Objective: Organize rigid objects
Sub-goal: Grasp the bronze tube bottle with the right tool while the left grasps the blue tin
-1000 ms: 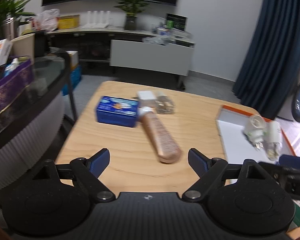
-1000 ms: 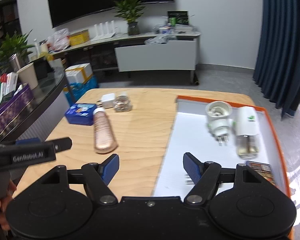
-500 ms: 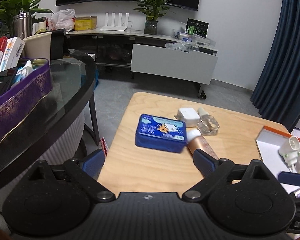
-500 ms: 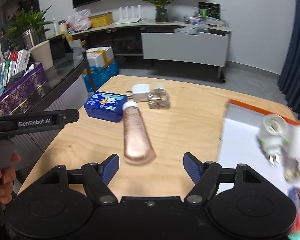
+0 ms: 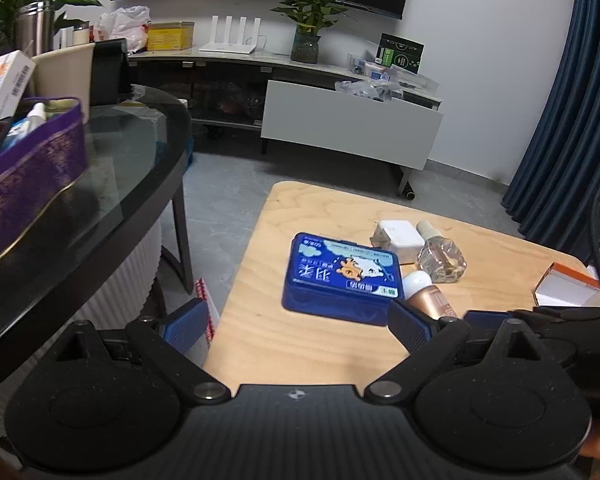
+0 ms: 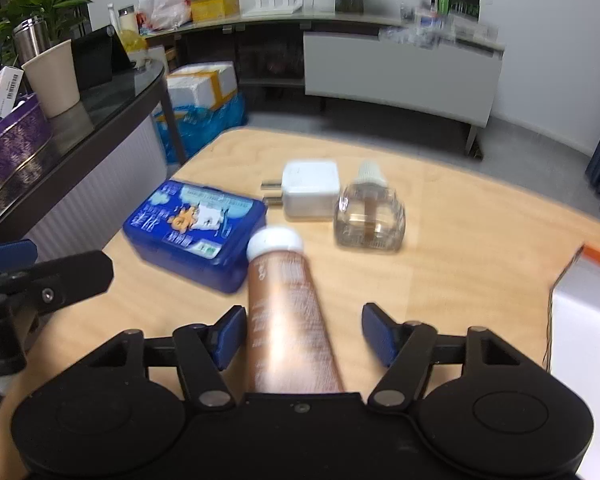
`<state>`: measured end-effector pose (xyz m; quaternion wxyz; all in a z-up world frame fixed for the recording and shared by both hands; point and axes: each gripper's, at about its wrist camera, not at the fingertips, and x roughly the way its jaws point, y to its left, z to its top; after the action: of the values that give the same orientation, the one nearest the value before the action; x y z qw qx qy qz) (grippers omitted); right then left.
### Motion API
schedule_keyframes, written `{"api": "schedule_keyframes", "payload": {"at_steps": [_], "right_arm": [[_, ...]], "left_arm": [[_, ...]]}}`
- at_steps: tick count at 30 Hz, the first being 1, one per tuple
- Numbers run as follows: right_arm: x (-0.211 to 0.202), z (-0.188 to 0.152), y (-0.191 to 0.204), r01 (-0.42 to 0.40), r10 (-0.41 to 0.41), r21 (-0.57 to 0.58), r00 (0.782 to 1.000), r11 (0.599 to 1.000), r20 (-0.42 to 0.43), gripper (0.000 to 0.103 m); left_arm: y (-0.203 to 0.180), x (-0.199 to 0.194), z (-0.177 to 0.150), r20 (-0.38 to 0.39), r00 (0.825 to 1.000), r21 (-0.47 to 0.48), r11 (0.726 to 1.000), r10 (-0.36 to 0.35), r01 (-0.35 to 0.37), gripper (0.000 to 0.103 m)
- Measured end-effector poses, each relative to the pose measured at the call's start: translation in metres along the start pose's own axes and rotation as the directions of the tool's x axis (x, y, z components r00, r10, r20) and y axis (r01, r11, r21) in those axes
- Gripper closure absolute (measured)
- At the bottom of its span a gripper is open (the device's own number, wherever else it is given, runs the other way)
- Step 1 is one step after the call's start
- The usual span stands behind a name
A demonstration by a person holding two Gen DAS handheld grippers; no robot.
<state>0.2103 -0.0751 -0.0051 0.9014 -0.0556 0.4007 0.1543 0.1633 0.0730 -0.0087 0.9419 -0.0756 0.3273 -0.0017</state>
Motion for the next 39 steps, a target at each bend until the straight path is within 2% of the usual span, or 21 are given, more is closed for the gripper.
{"api": "schedule_keyframes", "payload": {"at_steps": [1,2,4,8,14,17,18,19,21,25,27,37,39], "right_arm": [[0.001,0.0,0.0,-0.003,0.003,0.0,1.0,1.0,0.009,0.04],[0.0,0.0,0.0,-0.011,0.011,-0.002,1.0,1.0,0.019,0.057],[-0.004,-0.002,-0.001,0.043,-0.043,-0.007,0.998,0.999,0.036,0.056],[-0.015,-0.013,-0.023,0.059,-0.062,0.075,0.997,0.995,0.042,0.057],[-0.044,-0.024,-0.045,0.064,-0.073,0.169,0.996,0.984,0.044,0.057],[-0.057,-0.023,-0.045,0.062,-0.074,0.161,0.995,0.985,0.067,0.057],[-0.06,-0.023,-0.044,0.059,-0.072,0.16,0.995,0.985,0.073,0.057],[-0.063,-0.023,-0.046,0.054,-0.068,0.169,0.995,0.984,0.078,0.057],[-0.07,-0.024,-0.047,0.051,-0.068,0.183,0.994,0.982,0.089,0.057],[-0.084,-0.025,-0.048,0.052,-0.074,0.189,0.991,0.981,0.112,0.057],[-0.093,-0.027,-0.049,0.05,-0.076,0.195,0.989,0.98,0.126,0.057],[-0.163,-0.04,-0.058,0.058,-0.112,0.245,0.971,0.968,0.211,0.057],[-0.181,-0.046,-0.062,0.071,-0.13,0.246,0.965,0.967,0.229,0.057]], "left_arm": [[-0.001,0.003,0.001,0.001,1.0,0.002,1.0,-0.004,0.004,0.003],[-0.003,0.007,0.002,0.001,1.0,0.008,1.0,-0.012,0.012,0.001],[-0.009,0.013,0.002,0.006,1.0,0.028,0.999,-0.023,0.023,0.0],[-0.023,0.03,0.004,0.005,1.0,0.081,0.996,-0.027,0.026,0.0],[-0.038,0.066,0.006,-0.031,0.999,0.138,0.99,0.036,-0.032,0.0],[-0.044,0.082,0.007,-0.052,0.996,0.18,0.982,0.069,-0.058,0.0],[-0.044,0.085,0.007,-0.047,0.996,0.191,0.979,0.076,-0.065,0.001],[-0.044,0.086,0.007,-0.04,0.996,0.192,0.979,0.074,-0.065,0.009],[-0.042,0.087,0.007,-0.041,0.997,0.179,0.982,0.067,-0.058,0.009],[-0.047,0.068,0.005,-0.012,0.998,0.194,0.979,0.067,-0.063,0.009],[-0.051,0.053,0.006,-0.002,0.999,0.184,0.982,0.042,-0.041,0.009],[-0.091,-0.043,-0.004,0.088,0.996,0.199,0.98,-0.024,0.006,0.009],[-0.101,-0.059,-0.009,0.089,0.995,0.195,0.98,-0.055,0.037,0.009]]}}
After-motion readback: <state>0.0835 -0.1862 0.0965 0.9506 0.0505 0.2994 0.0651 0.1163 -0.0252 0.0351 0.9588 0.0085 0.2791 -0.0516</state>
